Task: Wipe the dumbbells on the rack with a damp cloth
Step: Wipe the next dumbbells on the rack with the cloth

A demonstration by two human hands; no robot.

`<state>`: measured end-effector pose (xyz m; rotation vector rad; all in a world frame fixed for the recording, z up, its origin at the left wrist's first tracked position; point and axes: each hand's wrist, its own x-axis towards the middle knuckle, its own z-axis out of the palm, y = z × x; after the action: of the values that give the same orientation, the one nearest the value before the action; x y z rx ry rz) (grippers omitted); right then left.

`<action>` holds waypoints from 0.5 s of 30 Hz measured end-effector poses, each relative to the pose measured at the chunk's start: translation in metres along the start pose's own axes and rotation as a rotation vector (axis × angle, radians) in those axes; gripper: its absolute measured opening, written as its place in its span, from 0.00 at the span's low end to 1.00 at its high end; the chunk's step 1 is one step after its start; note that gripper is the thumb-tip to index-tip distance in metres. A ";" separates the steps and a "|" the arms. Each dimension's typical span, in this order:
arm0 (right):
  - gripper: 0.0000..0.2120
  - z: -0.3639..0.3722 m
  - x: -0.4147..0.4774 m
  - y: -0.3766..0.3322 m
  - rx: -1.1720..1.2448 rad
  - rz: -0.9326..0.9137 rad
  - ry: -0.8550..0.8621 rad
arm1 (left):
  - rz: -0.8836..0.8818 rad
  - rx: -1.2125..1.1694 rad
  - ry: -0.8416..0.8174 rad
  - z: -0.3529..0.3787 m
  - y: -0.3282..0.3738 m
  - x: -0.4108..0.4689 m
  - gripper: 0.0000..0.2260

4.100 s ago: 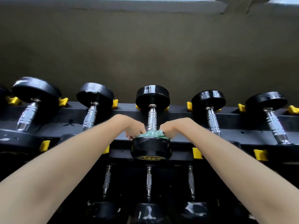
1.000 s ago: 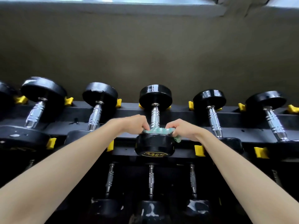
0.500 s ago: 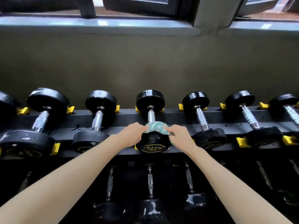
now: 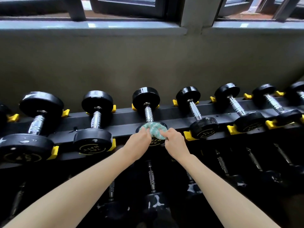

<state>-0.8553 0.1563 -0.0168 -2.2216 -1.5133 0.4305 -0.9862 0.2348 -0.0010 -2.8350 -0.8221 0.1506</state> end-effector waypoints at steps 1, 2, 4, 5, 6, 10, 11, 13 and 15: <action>0.23 0.000 -0.004 -0.002 0.032 0.016 -0.002 | 0.021 0.045 0.038 -0.006 0.003 -0.004 0.17; 0.23 0.002 -0.007 -0.004 0.082 0.031 -0.017 | 0.026 0.046 -0.056 -0.012 0.004 -0.006 0.16; 0.23 0.006 -0.014 -0.004 0.215 0.065 -0.066 | 0.023 -0.024 -0.204 -0.009 0.007 -0.006 0.14; 0.23 0.006 -0.017 -0.002 0.292 0.100 -0.085 | 0.036 -0.066 -0.232 -0.010 0.009 -0.004 0.14; 0.23 0.005 -0.019 -0.001 0.382 0.158 -0.090 | 0.024 -0.116 -0.253 -0.015 0.009 -0.002 0.12; 0.20 -0.013 -0.016 0.016 0.712 0.425 -0.091 | 0.041 -0.185 -0.170 -0.050 0.008 0.030 0.09; 0.20 -0.018 -0.012 0.022 0.756 0.458 -0.062 | 0.076 -0.193 -0.123 -0.055 0.008 0.046 0.10; 0.20 -0.029 -0.002 0.035 0.783 0.512 0.072 | 0.160 -0.187 -0.075 -0.066 0.009 0.077 0.12; 0.20 -0.034 0.008 0.046 0.735 0.547 0.204 | 0.170 -0.220 -0.058 -0.063 0.016 0.105 0.13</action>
<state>-0.7989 0.1433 -0.0105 -1.9431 -0.4856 0.7488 -0.8804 0.2688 0.0529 -3.1210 -0.6439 0.1772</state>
